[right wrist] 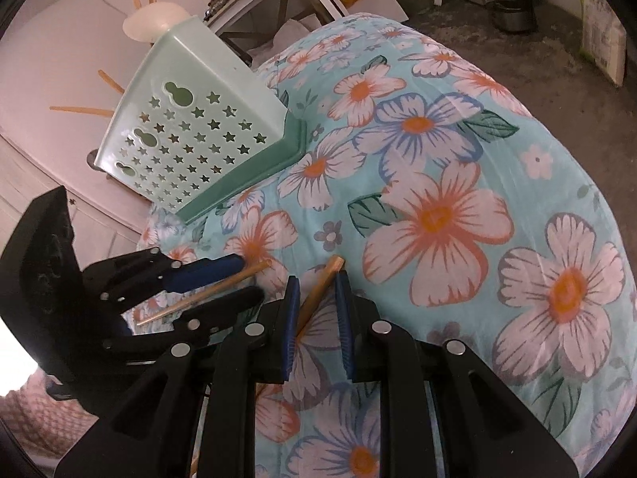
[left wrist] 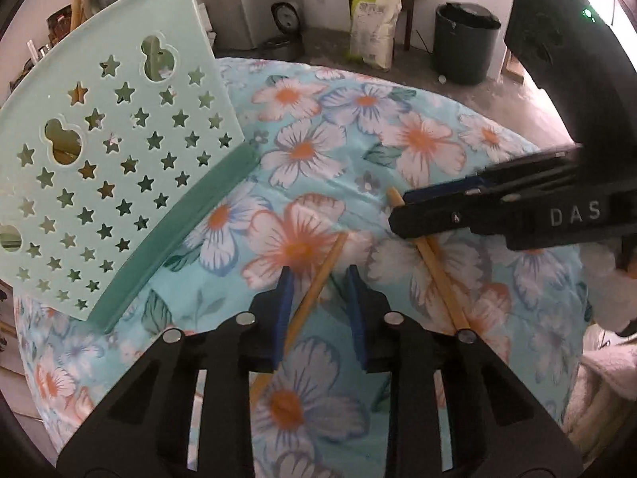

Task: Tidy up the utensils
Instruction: 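Close the left gripper on one chopstick while the right grasps the other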

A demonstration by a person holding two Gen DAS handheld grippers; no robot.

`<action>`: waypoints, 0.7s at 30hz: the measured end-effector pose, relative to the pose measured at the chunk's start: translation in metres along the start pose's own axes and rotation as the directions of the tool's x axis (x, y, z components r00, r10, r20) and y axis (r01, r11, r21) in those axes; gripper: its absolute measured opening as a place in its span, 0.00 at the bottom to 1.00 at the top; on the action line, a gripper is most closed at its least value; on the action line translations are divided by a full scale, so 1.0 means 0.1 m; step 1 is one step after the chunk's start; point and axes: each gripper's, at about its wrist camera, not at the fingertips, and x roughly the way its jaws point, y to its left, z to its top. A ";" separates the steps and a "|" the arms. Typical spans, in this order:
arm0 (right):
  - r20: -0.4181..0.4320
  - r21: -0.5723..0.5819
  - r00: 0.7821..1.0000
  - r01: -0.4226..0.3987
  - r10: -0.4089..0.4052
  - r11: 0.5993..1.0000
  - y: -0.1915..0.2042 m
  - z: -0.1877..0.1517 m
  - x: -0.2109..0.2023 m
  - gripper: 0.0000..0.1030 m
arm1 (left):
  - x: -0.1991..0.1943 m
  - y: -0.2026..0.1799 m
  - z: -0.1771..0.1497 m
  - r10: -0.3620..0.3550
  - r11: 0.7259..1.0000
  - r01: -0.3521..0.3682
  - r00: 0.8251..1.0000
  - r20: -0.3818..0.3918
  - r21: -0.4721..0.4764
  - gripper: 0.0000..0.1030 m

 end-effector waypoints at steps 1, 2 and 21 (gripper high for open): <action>-0.001 0.003 1.000 -0.005 0.005 1.000 -0.01 0.00 0.00 0.18 | 0.00 0.01 0.00 -0.004 1.000 0.004 1.000 0.002 -0.014 0.18; -0.002 0.007 1.000 -0.011 0.011 1.000 -0.01 0.00 0.00 0.17 | 0.01 0.02 0.00 -0.001 1.000 0.001 1.000 0.003 -0.025 0.17; -0.063 0.067 0.998 -0.015 0.019 0.998 0.07 -0.03 0.05 0.19 | -0.47 0.56 -0.67 0.019 0.906 -0.039 0.999 -0.051 -0.421 0.05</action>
